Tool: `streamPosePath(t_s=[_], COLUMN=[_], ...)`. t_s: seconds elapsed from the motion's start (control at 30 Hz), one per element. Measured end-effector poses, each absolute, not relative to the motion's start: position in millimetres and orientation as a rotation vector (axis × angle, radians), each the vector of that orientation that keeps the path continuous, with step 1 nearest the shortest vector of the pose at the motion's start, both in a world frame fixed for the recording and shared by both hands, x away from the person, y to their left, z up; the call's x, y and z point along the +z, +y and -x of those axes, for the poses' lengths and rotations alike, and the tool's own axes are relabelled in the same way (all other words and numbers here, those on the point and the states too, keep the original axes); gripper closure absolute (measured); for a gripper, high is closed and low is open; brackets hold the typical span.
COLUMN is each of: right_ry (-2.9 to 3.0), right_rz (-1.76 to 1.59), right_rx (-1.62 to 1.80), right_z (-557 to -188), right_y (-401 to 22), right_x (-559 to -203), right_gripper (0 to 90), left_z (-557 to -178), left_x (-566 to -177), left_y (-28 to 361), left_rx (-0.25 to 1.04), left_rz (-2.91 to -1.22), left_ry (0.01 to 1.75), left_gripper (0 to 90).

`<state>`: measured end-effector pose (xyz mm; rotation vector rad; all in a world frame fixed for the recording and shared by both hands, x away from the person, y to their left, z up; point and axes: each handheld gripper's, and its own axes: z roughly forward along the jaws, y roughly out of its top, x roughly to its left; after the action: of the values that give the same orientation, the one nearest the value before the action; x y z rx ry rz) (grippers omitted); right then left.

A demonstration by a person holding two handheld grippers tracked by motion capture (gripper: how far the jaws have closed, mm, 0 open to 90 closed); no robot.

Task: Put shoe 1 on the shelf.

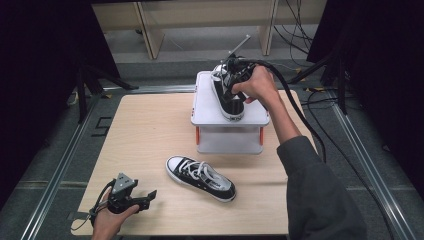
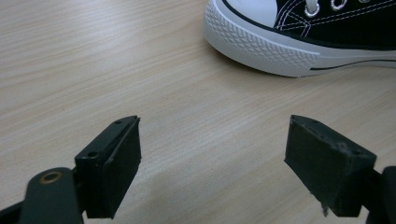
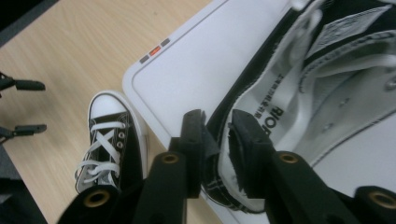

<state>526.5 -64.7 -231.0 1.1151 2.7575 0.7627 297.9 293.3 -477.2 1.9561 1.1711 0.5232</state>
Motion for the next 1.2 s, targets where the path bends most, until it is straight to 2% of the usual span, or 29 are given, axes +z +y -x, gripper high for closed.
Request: streamPosePath(t_s=[0.1,0.2,0.47,0.7,0.9,0.97,1.07,1.2], right_ry=[2.767,2.772,2.732,2.747,2.723,2.721,2.695,2.682], right_rz=[-1.074,-1.082,-1.112,-1.097,-1.097,-1.112,-1.124,-1.082], right_rx=[0.725,0.732,0.746,0.754,0.817,0.824,0.87,0.918], right_z=[-528.8,-531.3,-532.2,-530.8,-529.4,-528.0,-521.3,-511.1], right_y=[-61.1,-61.6,-44.0,-28.3,-32.7,-34.2,-38.3,-47.3], right_x=[-234.6,-233.5,-222.0,-232.5,-228.2,-226.5,-222.1,-218.8], right_gripper=[85.6,88.1,88.5,88.1,87.9,84.5,74.6,67.4], left_z=[-296.9,-298.3,-297.1,-297.3,-297.5,-297.3,-298.5,-297.5], left_x=[-477.0,-476.9,-477.2,-476.2,-476.3,-476.3,-476.1,-477.0], left_y=[292.6,294.0,291.7,292.5,292.4,292.5,293.9,292.2], left_rx=[0.517,0.53,0.515,0.52,0.52,0.52,0.535,0.52], left_rz=[-1.946,-1.969,-1.953,-1.961,-1.967,-1.967,-1.974,-1.957], left_ry=[1.183,1.165,1.185,1.165,1.164,1.164,1.146,1.168], left_gripper=[17.9,17.9,17.9,17.9,17.9,17.9,17.9,17.9])
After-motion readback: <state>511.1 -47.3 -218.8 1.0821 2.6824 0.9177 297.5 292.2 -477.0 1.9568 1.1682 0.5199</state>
